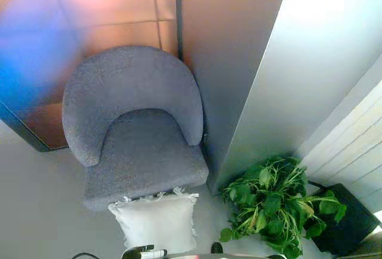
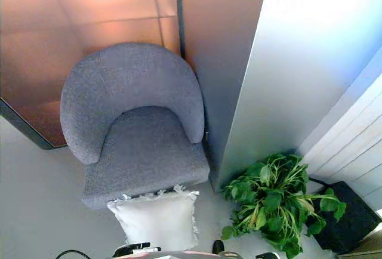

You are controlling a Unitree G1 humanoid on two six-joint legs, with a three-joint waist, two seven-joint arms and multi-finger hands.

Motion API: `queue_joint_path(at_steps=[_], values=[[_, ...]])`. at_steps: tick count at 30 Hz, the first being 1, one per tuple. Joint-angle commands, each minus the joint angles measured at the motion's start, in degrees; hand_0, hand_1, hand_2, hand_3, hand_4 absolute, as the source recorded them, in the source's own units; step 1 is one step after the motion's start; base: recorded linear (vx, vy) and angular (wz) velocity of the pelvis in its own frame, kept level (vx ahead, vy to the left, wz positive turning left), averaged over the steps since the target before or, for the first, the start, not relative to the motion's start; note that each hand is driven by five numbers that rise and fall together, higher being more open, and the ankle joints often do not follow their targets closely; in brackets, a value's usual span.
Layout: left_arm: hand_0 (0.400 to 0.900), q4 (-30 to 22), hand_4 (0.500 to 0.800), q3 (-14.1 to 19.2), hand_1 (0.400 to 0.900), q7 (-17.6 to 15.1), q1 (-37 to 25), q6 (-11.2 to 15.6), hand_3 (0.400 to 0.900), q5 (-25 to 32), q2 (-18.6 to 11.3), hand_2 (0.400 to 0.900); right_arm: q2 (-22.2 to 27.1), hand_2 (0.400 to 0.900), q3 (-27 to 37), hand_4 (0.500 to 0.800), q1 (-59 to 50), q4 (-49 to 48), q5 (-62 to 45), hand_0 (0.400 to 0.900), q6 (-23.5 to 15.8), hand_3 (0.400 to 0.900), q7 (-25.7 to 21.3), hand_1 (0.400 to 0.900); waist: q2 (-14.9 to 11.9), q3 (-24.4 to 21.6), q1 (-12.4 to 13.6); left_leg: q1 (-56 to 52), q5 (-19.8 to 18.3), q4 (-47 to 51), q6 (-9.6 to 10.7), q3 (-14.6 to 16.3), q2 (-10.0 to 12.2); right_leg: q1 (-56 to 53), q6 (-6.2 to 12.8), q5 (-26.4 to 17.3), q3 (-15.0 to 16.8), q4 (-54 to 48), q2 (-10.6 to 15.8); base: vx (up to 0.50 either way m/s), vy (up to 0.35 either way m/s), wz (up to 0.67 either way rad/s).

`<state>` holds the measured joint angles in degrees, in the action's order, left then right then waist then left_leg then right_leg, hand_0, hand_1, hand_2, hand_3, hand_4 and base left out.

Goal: Pick up the pillow and put it on the sofa.

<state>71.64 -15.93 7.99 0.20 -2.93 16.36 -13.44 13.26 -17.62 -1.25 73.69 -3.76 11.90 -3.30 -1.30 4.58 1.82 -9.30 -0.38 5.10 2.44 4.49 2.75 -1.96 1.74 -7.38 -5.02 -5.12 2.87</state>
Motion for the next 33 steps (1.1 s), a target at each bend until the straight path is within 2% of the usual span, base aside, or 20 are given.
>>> queue_joint_path(at_steps=[1,3,7,18,25,33], values=[[0.9,3.7,0.8,0.5,0.9,0.2,-5.4,-0.7,0.9,-0.4,2.1,0.9,1.0,0.9,-1.1,0.8,-5.3,2.5,0.9,0.9,-0.5,0.9,-0.5,0.9,0.2,2.3,0.1,3.0,-1.2,-0.6,-3.0,-1.8,-4.2,-3.5,2.63,9.5,-2.9,4.7,-0.8,0.0,0.0,0.0],[0.9,3.7,0.8,0.7,0.9,0.1,-5.4,0.5,0.9,0.1,2.0,0.9,1.1,0.9,-1.1,0.8,-5.3,2.4,0.9,0.9,-0.6,0.9,-0.3,0.9,0.1,2.4,0.1,2.9,-1.3,-0.5,-2.9,-1.8,-4.2,-3.6,2.61,9.5,-2.9,4.6,-0.8,0.0,0.0,0.0],[0.9,3.6,0.8,0.7,0.9,-1.0,-5.2,0.8,0.9,-0.6,2.1,0.9,1.0,0.9,-1.2,0.8,-5.1,2.2,0.3,0.9,-2.6,0.9,0.1,0.9,0.1,2.5,0.2,3.1,-1.1,-0.7,-2.9,-2.0,-4.2,-3.4,2.6,9.4,-3.0,4.8,-0.8,0.01,-0.003,0.02],[0.9,2.4,0.8,0.4,0.9,-1.9,-4.8,-0.7,0.9,-0.1,1.3,0.9,1.8,0.9,-2.7,0.8,-6.0,-3.0,-0.8,0.9,-10.0,0.9,1.6,0.9,0.0,3.9,0.9,4.6,-0.2,-0.4,-2.5,-2.4,-4.1,-2.5,2.8,8.8,-3.6,4.4,-0.6,0.03,-0.005,0.07],[0.9,0.6,0.8,-1.5,0.9,-2.4,-8.4,-0.7,0.9,3.2,-0.2,0.9,2.7,0.9,-5.9,0.8,-11.4,-8.9,-4.3,0.9,-15.0,0.9,0.5,0.9,-0.1,9.2,2.0,10.4,1.8,-0.2,-2.6,-2.9,-4.1,3.1,2.7,7.7,-3.9,5.0,-0.7,-0.09,-0.021,0.21],[0.9,-0.8,0.8,-2.7,0.9,-3.2,-12.5,-1.4,0.9,6.1,-1.2,0.9,2.5,0.9,-9.2,0.8,-18.3,-15.6,-8.1,0.9,-14.7,0.9,-1.8,0.9,-0.5,15.2,2.8,16.0,3.3,-0.2,-2.8,-3.2,-3.8,9.3,2.12,6.9,-4.1,6.7,-1.3,-0.04,-0.011,0.15]])
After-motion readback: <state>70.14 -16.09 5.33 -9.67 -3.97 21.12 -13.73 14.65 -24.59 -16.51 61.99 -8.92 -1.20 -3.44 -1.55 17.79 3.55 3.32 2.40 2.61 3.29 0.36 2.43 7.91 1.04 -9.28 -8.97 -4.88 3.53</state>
